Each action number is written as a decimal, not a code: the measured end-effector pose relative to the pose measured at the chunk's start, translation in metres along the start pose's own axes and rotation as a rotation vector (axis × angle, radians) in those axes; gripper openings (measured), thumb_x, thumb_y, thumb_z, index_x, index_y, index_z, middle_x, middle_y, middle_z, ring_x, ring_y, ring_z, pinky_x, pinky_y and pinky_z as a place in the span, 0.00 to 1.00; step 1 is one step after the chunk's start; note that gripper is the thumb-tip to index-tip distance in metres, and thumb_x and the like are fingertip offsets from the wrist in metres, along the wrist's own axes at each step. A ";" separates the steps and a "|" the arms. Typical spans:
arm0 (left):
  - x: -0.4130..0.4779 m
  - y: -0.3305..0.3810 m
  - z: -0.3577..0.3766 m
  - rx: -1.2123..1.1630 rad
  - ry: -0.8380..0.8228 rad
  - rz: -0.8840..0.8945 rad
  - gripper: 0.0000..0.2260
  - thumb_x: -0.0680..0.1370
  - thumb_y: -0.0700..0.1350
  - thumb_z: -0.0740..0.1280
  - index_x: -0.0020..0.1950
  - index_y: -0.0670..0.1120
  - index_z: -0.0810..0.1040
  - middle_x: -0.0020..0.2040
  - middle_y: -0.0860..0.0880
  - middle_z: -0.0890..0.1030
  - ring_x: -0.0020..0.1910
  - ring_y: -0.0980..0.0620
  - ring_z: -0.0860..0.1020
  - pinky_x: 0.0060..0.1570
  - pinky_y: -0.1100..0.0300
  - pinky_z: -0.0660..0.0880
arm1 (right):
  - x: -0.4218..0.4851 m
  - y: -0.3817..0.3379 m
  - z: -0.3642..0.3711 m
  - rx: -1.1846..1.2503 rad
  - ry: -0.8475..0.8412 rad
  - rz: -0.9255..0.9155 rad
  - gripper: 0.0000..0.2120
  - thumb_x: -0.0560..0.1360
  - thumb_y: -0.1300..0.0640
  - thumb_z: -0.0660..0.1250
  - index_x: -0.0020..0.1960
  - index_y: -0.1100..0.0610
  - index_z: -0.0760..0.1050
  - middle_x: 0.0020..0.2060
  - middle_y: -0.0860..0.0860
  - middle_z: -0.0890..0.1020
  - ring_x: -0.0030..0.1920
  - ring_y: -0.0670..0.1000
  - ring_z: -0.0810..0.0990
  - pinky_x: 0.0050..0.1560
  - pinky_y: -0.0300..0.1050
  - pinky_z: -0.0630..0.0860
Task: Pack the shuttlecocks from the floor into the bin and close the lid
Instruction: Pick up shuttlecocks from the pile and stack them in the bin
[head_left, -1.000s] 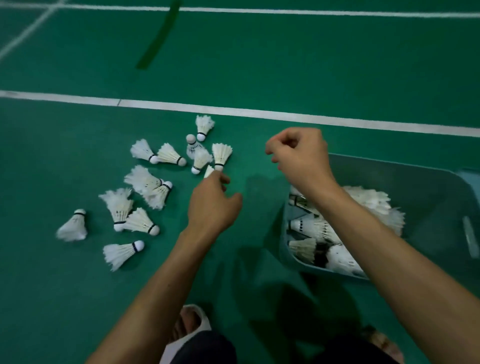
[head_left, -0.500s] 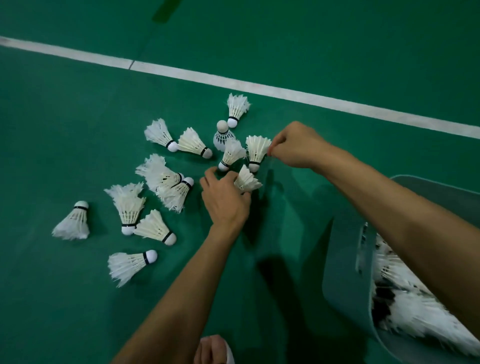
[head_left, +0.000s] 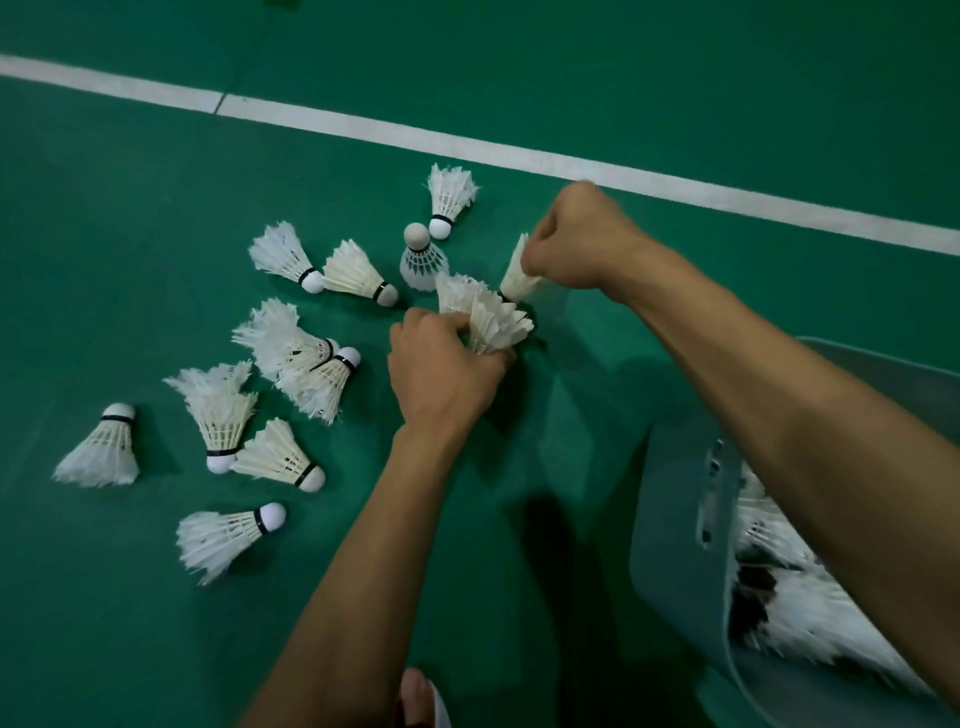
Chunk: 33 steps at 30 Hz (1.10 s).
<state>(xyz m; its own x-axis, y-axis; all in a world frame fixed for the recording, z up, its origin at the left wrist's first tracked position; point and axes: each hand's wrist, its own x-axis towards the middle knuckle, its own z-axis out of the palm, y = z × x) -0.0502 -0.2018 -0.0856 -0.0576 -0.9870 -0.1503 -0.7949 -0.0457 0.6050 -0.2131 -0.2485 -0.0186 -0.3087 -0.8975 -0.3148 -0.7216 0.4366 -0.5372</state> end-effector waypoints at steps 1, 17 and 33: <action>-0.008 0.006 0.000 -0.023 -0.007 0.003 0.15 0.61 0.63 0.72 0.31 0.53 0.76 0.41 0.45 0.81 0.45 0.39 0.78 0.38 0.52 0.74 | -0.009 -0.001 -0.008 0.028 0.071 -0.004 0.09 0.69 0.60 0.69 0.47 0.63 0.82 0.40 0.56 0.84 0.42 0.58 0.82 0.38 0.50 0.79; -0.183 0.177 -0.034 0.003 0.024 0.465 0.14 0.65 0.60 0.72 0.34 0.51 0.78 0.40 0.49 0.81 0.40 0.45 0.79 0.34 0.53 0.77 | -0.237 0.121 -0.180 0.457 0.819 -0.019 0.11 0.68 0.62 0.70 0.48 0.51 0.82 0.37 0.45 0.83 0.38 0.42 0.82 0.45 0.36 0.81; -0.227 0.200 0.064 0.675 -0.856 0.410 0.19 0.68 0.54 0.79 0.40 0.47 0.70 0.39 0.50 0.76 0.41 0.47 0.77 0.41 0.55 0.73 | -0.262 0.245 -0.114 -0.055 0.539 0.574 0.07 0.71 0.71 0.65 0.42 0.61 0.75 0.40 0.57 0.75 0.42 0.61 0.77 0.40 0.49 0.72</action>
<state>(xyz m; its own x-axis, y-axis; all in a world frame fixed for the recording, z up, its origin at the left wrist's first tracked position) -0.2349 0.0227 0.0189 -0.5693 -0.4698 -0.6746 -0.7671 0.5987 0.2304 -0.3795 0.0864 0.0219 -0.8900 -0.4446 -0.1014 -0.3833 0.8498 -0.3619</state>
